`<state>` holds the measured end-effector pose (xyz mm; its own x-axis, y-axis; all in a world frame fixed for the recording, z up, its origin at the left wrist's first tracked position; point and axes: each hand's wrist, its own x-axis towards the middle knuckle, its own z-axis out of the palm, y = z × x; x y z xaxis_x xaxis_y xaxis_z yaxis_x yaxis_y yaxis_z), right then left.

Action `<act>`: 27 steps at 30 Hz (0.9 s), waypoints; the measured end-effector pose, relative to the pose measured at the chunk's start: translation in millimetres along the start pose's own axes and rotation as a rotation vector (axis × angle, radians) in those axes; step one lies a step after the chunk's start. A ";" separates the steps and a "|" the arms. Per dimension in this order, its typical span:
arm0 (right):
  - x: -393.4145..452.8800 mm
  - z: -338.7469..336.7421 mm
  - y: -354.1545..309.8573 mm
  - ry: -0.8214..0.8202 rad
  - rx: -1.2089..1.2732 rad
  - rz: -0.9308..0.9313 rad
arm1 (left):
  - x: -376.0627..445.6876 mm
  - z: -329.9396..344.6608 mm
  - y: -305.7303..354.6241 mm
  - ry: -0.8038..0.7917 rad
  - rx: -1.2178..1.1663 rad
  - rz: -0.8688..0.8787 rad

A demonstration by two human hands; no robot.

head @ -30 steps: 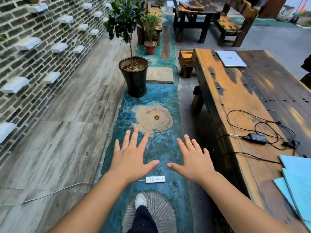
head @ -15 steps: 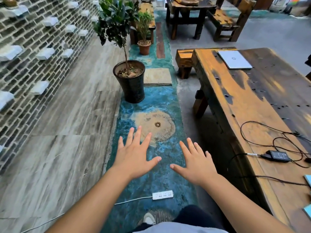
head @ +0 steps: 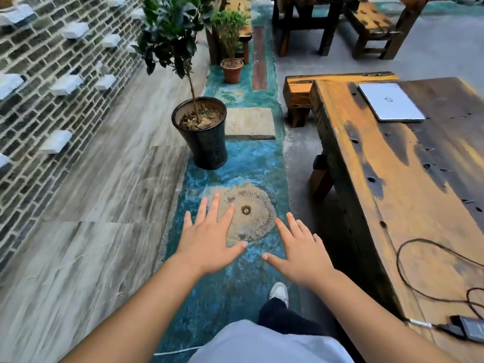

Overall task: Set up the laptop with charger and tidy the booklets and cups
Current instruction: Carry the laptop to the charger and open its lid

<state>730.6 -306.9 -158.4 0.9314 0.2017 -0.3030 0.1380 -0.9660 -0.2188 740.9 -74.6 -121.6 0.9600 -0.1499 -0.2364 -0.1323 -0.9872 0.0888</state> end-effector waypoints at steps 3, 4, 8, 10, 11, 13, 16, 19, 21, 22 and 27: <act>51.4 -16.5 31.0 -0.034 -0.019 -0.038 | 59.3 -15.8 18.7 -0.012 0.003 -0.013; 65.9 -23.0 40.2 -0.048 -0.020 -0.052 | 77.3 -21.7 25.1 -0.020 0.002 -0.015; 115.3 -51.6 75.2 -0.065 -0.035 -0.101 | 138.8 -40.8 50.1 -0.025 -0.024 -0.025; 134.8 -64.1 89.5 -0.062 -0.042 -0.105 | 160.4 -45.1 60.8 -0.021 -0.028 -0.019; 143.8 -69.5 95.1 -0.060 -0.041 -0.104 | 169.7 -46.5 64.7 -0.019 -0.029 -0.021; 161.2 -78.8 104.5 -0.062 -0.031 -0.101 | 187.2 -49.8 69.8 -0.023 -0.027 -0.026; 183.1 -91.2 115.3 -0.063 -0.020 -0.082 | 211.7 -55.6 73.0 -0.028 -0.025 -0.032; 207.8 -105.8 125.1 -0.067 -0.018 -0.060 | 236.0 -60.9 73.2 -0.028 -0.045 -0.033; 226.4 -114.3 129.9 -0.068 -0.018 -0.046 | 254.1 -63.2 72.1 -0.041 -0.052 -0.028; 236.1 -117.9 131.8 -0.068 -0.018 -0.039 | 264.0 -64.0 71.0 -0.052 -0.055 -0.024; 294.3 -130.6 135.9 -0.077 -0.003 0.030 | 324.6 -69.3 55.8 -0.079 -0.064 0.016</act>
<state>1067.4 -399.9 -156.2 0.9066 0.1845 -0.3796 0.1117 -0.9722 -0.2056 1062.2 -174.5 -126.3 0.9350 -0.1722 -0.3099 -0.1293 -0.9795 0.1542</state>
